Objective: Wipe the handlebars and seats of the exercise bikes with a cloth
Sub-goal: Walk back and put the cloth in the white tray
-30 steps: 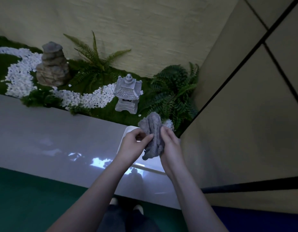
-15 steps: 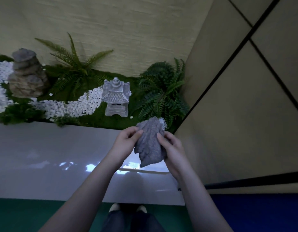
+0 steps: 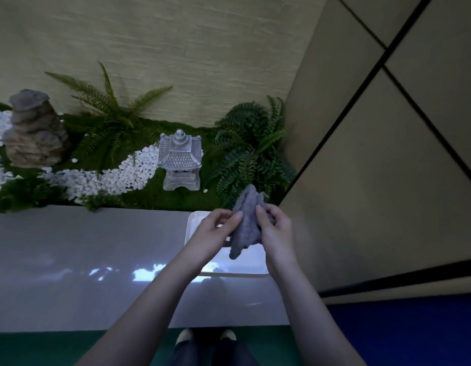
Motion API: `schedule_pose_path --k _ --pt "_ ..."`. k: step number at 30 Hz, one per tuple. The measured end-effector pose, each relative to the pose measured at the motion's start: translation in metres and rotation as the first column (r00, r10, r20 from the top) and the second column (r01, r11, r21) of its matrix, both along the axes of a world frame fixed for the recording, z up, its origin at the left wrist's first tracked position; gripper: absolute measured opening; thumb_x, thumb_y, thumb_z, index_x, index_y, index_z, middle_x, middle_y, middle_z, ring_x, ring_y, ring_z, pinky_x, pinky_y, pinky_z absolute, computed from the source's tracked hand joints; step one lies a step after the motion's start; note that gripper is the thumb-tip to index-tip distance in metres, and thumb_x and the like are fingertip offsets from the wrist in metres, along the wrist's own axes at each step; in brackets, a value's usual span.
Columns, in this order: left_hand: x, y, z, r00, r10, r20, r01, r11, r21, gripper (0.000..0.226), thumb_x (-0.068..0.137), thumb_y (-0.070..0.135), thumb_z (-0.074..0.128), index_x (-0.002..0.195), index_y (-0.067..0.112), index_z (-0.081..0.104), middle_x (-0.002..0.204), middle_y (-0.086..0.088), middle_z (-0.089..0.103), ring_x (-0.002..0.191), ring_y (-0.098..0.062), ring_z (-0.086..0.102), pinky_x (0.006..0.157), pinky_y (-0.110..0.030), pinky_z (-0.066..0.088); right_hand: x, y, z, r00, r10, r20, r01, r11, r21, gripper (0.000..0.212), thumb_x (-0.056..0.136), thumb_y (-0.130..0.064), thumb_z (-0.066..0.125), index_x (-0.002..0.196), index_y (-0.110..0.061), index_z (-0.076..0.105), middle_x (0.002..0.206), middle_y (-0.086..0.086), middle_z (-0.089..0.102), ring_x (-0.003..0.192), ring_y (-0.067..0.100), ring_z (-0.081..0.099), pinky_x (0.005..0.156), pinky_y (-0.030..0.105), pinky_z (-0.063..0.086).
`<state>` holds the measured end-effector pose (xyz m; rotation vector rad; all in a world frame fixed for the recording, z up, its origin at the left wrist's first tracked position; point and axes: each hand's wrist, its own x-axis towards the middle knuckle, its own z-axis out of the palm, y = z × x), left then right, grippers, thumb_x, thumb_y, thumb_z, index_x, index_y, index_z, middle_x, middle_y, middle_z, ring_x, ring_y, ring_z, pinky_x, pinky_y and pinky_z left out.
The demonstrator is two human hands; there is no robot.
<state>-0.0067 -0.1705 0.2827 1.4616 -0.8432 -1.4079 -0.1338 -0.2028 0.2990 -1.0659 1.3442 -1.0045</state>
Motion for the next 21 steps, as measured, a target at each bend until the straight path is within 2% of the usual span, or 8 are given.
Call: schedule_pose_path --k 3,6,9,11,13,15,18,21 --pt "0.002 0.001 0.002 0.996 0.043 -0.074 -0.041 0.999 0.021 0.037 0.088 0.039 0.061 0.108 0.008 0.064 0.097 -0.009 0.073 0.085 -0.018 0.071 0.079 -0.033 0.057 0.003 0.004 0.006 0.997 0.057 0.046 -0.058 0.998 0.01 0.019 0.099 -0.013 0.051 0.087 -0.007 0.065 0.082 0.007 0.065 0.08 0.024 0.061 0.076 0.045 0.051" --pt "0.008 0.003 -0.002 0.989 0.052 -0.138 -0.042 0.997 0.071 0.038 0.087 0.042 0.061 0.104 0.009 0.068 0.097 -0.008 0.074 0.091 -0.022 0.071 0.085 -0.035 0.055 0.006 0.01 0.01 0.985 0.105 0.134 -0.112 0.993 0.048 0.018 0.099 -0.012 0.05 0.095 -0.004 0.065 0.086 0.007 0.068 0.079 0.019 0.065 0.065 0.033 0.054" --pt "0.013 0.005 -0.008 0.927 0.103 -0.362 -0.069 0.992 0.103 0.036 0.091 0.036 0.058 0.112 0.008 0.065 0.108 -0.011 0.071 0.101 -0.026 0.068 0.091 -0.041 0.052 0.007 0.013 0.011 0.978 0.093 0.185 -0.107 0.992 0.067 0.019 0.1 -0.012 0.047 0.102 -0.005 0.064 0.085 0.0 0.069 0.074 0.01 0.068 0.056 0.027 0.053" --pt "0.018 0.007 -0.011 0.877 0.16 -0.453 -0.112 0.985 0.133 0.034 0.092 0.031 0.057 0.115 0.006 0.063 0.111 -0.011 0.07 0.101 -0.024 0.067 0.088 -0.041 0.053 0.006 0.012 0.011 0.98 0.076 0.183 -0.087 0.995 0.054 0.019 0.101 -0.014 0.046 0.1 -0.007 0.064 0.085 -0.002 0.069 0.075 0.008 0.067 0.058 0.027 0.053" --pt "0.022 0.009 -0.014 0.868 0.193 -0.458 -0.134 0.978 0.158 0.029 0.091 0.024 0.058 0.114 0.006 0.063 0.109 -0.01 0.071 0.094 -0.02 0.069 0.078 -0.037 0.056 0.003 0.011 0.011 0.98 0.064 0.187 -0.074 0.996 0.045 0.02 0.101 -0.014 0.046 0.091 -0.011 0.063 0.08 -0.005 0.068 0.073 0.006 0.066 0.058 0.027 0.052" --pt "0.024 0.011 -0.016 0.873 0.18 -0.453 -0.117 0.98 0.163 0.026 0.092 0.023 0.057 0.113 0.01 0.063 0.112 -0.01 0.07 0.094 -0.02 0.069 0.078 -0.037 0.056 0.001 0.01 0.011 0.98 0.058 0.191 -0.068 0.997 0.046 0.022 0.1 -0.013 0.046 0.085 -0.014 0.061 0.075 -0.007 0.067 0.069 0.005 0.064 0.058 0.026 0.051" --pt "0.024 0.012 -0.016 0.838 0.178 -0.515 -0.1 0.979 0.175 0.031 0.092 0.028 0.053 0.117 0.01 0.061 0.119 -0.013 0.066 0.104 -0.025 0.063 0.086 -0.043 0.053 -0.001 0.011 0.009 0.983 0.094 0.161 -0.102 0.994 0.045 0.022 0.1 -0.011 0.045 0.084 -0.015 0.061 0.078 -0.005 0.066 0.073 0.01 0.063 0.064 0.029 0.048" --pt "0.019 0.012 -0.015 0.79 0.143 -0.596 -0.046 0.983 0.176 0.047 0.089 0.042 0.055 0.124 0.012 0.059 0.124 -0.013 0.063 0.116 -0.031 0.058 0.102 -0.055 0.042 0.005 0.014 0.011 0.965 0.16 0.209 -0.17 0.985 0.033 0.024 0.099 -0.01 0.045 0.088 -0.017 0.064 0.085 -0.003 0.068 0.081 0.012 0.063 0.069 0.03 0.049"
